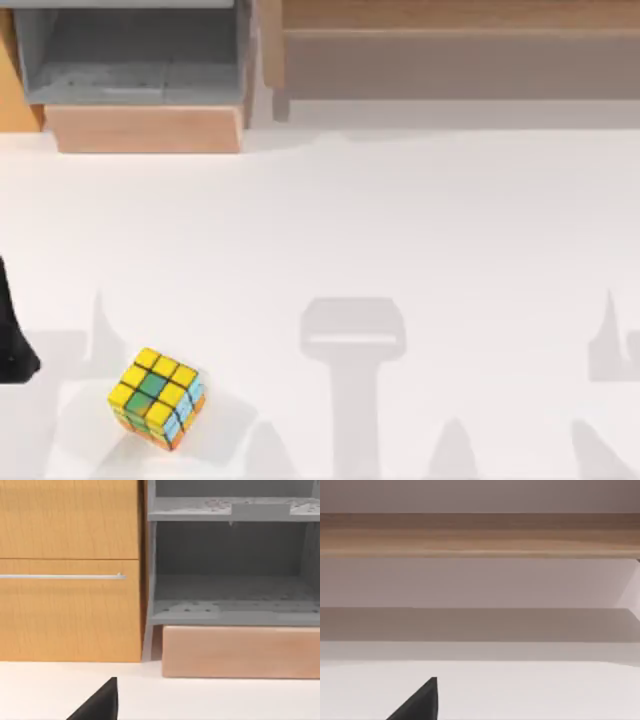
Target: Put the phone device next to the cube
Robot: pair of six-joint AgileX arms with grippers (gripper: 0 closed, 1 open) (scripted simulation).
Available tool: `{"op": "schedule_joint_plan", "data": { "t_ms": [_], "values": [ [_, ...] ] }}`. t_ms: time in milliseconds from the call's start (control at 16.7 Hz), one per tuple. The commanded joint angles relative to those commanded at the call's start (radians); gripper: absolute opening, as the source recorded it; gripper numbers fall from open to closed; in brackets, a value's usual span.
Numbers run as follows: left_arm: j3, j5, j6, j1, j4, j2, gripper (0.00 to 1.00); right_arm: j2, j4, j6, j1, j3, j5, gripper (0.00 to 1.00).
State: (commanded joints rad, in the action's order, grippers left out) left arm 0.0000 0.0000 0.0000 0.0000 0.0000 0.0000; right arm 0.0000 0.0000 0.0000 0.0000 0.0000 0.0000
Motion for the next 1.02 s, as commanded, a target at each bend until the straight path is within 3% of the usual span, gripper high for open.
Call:
{"op": "schedule_joint_plan", "data": {
  "t_ms": [240,480,1020],
  "values": [
    [0.000,0.000,0.000,0.000,0.000,0.000,1.00,0.030,-0.019,0.005,-0.008,0.030,0.001,1.00],
    [0.000,0.000,0.000,0.000,0.000,0.000,1.00,0.218,-0.125,0.031,-0.049,0.209,0.002,1.00],
    [0.000,0.000,0.000,0.000,0.000,0.000,1.00,1.157,-0.564,0.140,-0.209,0.918,0.001,1.00]
  ]
}}
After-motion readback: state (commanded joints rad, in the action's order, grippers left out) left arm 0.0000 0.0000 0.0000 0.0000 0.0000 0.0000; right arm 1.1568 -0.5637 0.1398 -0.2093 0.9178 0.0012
